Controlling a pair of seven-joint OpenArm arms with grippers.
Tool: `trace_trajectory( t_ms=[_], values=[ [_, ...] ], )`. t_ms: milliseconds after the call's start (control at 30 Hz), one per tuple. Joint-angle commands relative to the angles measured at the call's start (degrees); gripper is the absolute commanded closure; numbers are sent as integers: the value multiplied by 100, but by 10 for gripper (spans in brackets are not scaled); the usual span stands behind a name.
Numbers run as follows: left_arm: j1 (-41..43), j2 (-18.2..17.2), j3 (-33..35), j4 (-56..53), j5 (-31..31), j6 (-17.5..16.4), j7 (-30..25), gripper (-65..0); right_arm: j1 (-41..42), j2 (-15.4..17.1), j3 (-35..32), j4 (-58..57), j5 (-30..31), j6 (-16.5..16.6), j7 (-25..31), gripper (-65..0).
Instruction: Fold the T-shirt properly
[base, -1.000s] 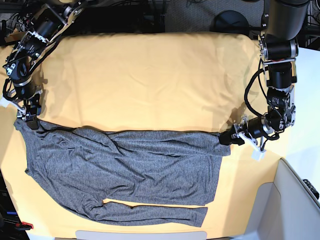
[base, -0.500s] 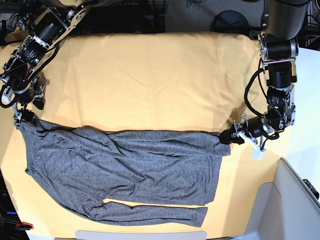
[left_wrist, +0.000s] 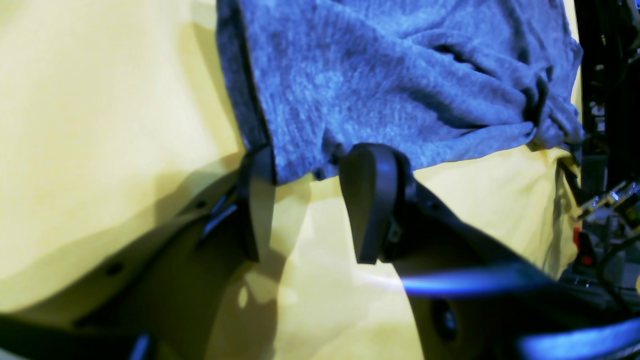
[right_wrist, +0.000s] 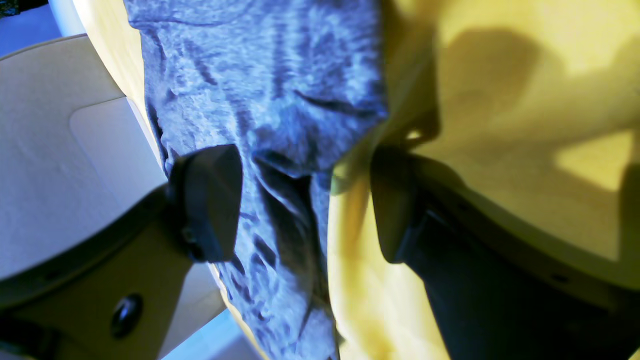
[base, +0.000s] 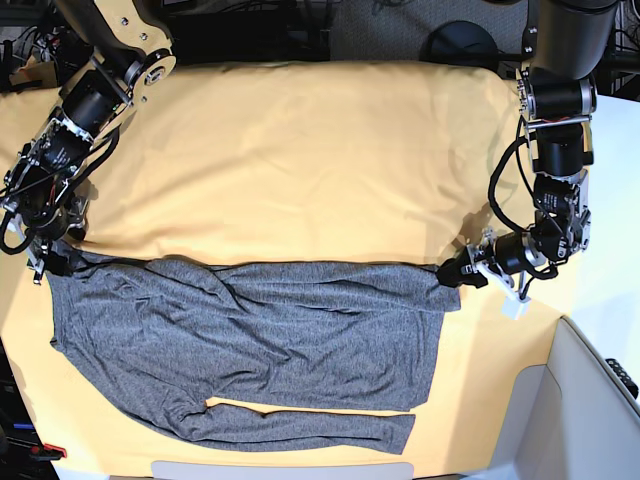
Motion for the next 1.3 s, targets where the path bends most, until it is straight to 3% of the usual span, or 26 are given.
trace_trajectory(
  t_ms=[0, 267, 1267],
  values=[
    [-190, -72, -21, 99, -114, -46, -34, -243, 19, 12, -22, -125, -361, -152, 179, -408],
    [-190, -72, -21, 99, -114, -46, -17, -243, 212, 240, -57, -529, -924, -143, 592, -408],
    [-190, -81, -21, 99, -114, -46, -17, -243, 836, 539, -339, -529, -959, -143, 548, -406]
  ],
)
